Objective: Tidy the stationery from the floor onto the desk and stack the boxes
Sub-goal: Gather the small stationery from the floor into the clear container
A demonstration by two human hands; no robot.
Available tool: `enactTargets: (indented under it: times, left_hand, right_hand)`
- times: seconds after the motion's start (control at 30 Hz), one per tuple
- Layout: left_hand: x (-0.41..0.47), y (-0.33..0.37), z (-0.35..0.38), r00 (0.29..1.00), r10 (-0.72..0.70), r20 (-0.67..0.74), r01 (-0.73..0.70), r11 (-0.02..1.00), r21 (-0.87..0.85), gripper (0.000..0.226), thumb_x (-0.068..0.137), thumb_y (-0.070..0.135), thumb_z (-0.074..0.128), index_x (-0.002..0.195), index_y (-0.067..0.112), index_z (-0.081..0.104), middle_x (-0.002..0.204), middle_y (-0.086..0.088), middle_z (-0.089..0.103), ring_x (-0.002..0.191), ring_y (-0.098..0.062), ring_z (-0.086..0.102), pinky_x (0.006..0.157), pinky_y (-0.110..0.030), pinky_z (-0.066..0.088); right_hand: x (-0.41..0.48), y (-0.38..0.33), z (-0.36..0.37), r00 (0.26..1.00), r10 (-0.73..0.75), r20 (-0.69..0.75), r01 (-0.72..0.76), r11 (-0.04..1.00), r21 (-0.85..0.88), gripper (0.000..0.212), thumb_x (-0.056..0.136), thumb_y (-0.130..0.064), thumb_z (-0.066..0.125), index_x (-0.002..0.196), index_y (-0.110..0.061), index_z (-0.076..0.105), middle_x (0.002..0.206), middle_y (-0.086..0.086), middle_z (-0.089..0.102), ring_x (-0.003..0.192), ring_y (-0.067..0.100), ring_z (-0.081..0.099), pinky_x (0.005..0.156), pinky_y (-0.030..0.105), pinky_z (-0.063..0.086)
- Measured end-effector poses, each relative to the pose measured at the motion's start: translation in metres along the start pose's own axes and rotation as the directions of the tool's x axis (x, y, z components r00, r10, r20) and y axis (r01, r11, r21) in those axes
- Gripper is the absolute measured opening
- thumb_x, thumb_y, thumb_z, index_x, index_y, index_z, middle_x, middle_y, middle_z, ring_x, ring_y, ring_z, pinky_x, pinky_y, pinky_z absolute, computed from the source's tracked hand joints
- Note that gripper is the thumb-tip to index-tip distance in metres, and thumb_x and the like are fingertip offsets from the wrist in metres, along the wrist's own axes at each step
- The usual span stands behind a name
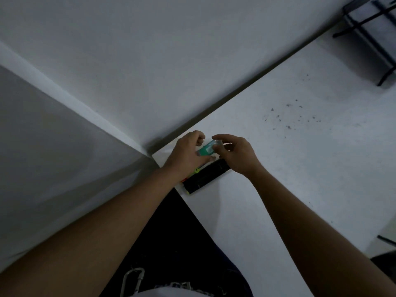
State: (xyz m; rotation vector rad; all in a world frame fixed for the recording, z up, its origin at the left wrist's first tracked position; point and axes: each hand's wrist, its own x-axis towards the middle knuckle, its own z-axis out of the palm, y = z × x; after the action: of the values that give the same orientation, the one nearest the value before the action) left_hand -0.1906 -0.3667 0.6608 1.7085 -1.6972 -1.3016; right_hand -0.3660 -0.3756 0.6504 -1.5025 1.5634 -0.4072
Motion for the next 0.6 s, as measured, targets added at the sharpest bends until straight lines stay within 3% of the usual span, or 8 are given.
enactTargets:
  times: [0.07, 0.2, 0.4, 0.6]
  left_hand:
    - [0.001, -0.007, 0.000, 0.998, 0.045, -0.037, -0.041, 0.995, 0.087, 0.042, 0.078, 0.018, 0.076, 0.113, 0.013, 0.054, 0.114, -0.003, 0.056, 0.108, -0.016, 0.054, 0.086, -0.032, 0.054]
    - [-0.001, -0.024, -0.003, 0.990, 0.081, -0.112, -0.054, 0.973, 0.223, 0.030, 0.086, 0.018, 0.067, 0.114, 0.009, 0.061, 0.117, -0.007, 0.061, 0.108, -0.022, 0.056, 0.088, -0.035, 0.050]
    - [-0.008, -0.038, -0.005, 0.999, 0.043, 0.008, -0.043, 0.955, 0.294, 0.027, 0.088, 0.021, 0.063, 0.112, 0.010, 0.067, 0.115, -0.010, 0.063, 0.107, -0.029, 0.058, 0.087, -0.044, 0.051]
    - [-0.009, -0.030, 0.002, 0.997, 0.028, -0.070, 0.006, 0.899, 0.438, 0.035, 0.084, 0.043, 0.064, 0.110, 0.020, 0.067, 0.126, -0.002, 0.053, 0.119, -0.025, 0.047, 0.092, -0.041, 0.042]
  right_hand:
    - [-0.001, 0.003, 0.002, 0.997, -0.034, -0.076, 0.026, 0.995, -0.097, 0.024, 0.093, -0.027, 0.059, 0.116, -0.024, 0.063, 0.118, 0.001, 0.064, 0.092, 0.009, 0.060, 0.066, 0.011, 0.052]
    - [-0.009, 0.000, 0.015, 0.983, -0.156, -0.095, 0.130, 0.962, -0.240, 0.027, 0.094, -0.020, 0.056, 0.120, -0.013, 0.059, 0.115, 0.007, 0.064, 0.101, 0.021, 0.054, 0.084, 0.030, 0.051]
    - [-0.007, 0.006, 0.024, 0.982, -0.187, -0.042, 0.161, 0.925, -0.343, 0.026, 0.098, -0.016, 0.044, 0.120, -0.012, 0.057, 0.112, 0.008, 0.066, 0.102, 0.025, 0.050, 0.081, 0.040, 0.051]
    - [-0.001, 0.011, 0.021, 0.969, -0.238, -0.067, 0.199, 0.912, -0.359, 0.024, 0.096, -0.015, 0.051, 0.116, -0.005, 0.061, 0.124, 0.012, 0.055, 0.100, 0.026, 0.060, 0.078, 0.035, 0.057]
